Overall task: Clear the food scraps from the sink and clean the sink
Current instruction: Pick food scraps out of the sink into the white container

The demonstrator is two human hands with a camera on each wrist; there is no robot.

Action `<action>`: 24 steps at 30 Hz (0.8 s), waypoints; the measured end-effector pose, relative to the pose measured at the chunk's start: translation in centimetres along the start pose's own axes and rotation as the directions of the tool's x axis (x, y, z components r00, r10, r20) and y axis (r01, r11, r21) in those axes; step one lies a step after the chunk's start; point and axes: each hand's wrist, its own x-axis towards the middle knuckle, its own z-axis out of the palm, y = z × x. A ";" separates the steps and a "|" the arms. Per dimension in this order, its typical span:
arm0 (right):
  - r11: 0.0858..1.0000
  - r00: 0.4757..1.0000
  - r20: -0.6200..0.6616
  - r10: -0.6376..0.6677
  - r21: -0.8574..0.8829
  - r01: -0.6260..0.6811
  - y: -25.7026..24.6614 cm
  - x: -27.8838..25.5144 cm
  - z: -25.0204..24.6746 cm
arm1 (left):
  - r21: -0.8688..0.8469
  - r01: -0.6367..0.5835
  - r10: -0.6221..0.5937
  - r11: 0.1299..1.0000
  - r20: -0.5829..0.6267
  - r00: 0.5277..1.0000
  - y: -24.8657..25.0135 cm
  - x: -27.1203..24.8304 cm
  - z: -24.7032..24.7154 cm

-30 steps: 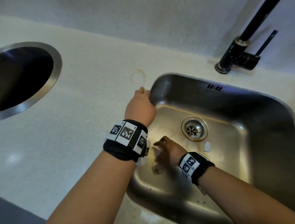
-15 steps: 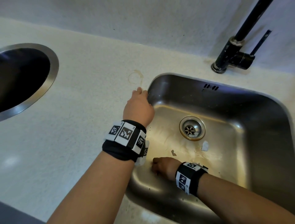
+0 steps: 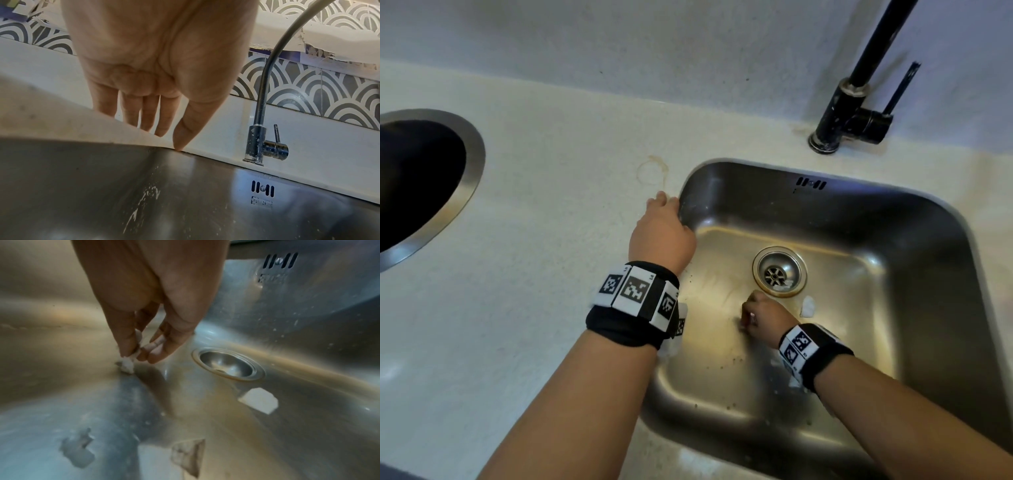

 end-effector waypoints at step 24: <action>0.908 0.883 -0.210 0.420 0.081 -0.412 7.6 -1.3 -2.9 | 0.032 0.034 -0.032 0.999 -0.044 0.998 0.8 0.0 0.4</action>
